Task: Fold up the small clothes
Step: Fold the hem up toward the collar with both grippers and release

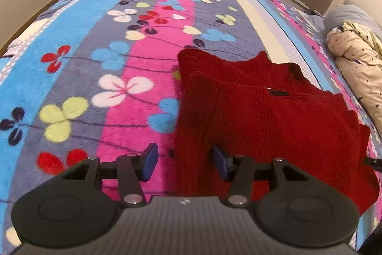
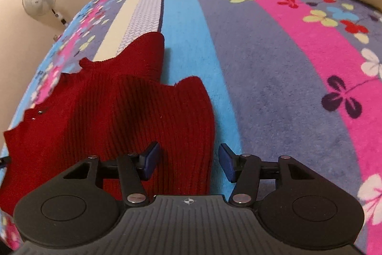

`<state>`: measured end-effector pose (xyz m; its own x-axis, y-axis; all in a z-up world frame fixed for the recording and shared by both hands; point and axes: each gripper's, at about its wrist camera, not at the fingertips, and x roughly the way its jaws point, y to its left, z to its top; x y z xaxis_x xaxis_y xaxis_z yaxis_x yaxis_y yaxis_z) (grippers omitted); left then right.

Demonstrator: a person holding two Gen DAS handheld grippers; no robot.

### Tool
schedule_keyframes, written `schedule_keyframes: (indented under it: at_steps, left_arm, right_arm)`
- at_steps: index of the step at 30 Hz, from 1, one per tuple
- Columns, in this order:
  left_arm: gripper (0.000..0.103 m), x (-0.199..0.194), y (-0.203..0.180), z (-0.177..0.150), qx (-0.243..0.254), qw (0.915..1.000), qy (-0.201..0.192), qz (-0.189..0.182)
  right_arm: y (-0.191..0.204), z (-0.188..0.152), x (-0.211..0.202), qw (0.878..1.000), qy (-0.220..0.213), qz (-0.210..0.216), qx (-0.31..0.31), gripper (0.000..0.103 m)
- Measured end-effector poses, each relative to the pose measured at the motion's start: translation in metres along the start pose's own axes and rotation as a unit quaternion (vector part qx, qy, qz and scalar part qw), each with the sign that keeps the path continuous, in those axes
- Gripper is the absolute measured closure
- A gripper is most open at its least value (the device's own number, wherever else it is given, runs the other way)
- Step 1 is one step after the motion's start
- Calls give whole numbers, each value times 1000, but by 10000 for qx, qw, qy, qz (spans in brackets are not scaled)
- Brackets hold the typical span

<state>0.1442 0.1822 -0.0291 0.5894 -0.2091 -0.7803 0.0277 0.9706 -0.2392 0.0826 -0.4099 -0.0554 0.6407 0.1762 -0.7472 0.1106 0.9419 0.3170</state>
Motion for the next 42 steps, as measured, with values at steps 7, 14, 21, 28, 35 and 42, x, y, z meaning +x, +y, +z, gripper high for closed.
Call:
schedule_keyframes:
  at_steps: [7,14,21,28,35,42]
  left_arm:
    - [91,-12,-27,4,811,9947,-618,129]
    - [92,-64,-32,19,807,9585,-2679,552]
    - [92,7,-31,36,867,9779,-1473,1208]
    - [103,-1,-21,46,477,9726,-1925,1217]
    - [103,4,19,62,-643,9776,-1464,1368]
    - [45,-6,10,54,-740,9918,-1022,210]
  right_arm:
    - [21,4,-37,9933,-1050,51,-487,93]
    - [38,14,-75,9509,-3011,-151,-700,94]
    - [31,44,5,9832,-1610,-564,-654,94]
    - [42,48,2,9696,-2260,-620,-702,94]
    - [29,54,41,9860,-1301,-958,-417,89]
    - [11,53,17,9901,-1195,-652,348,52]
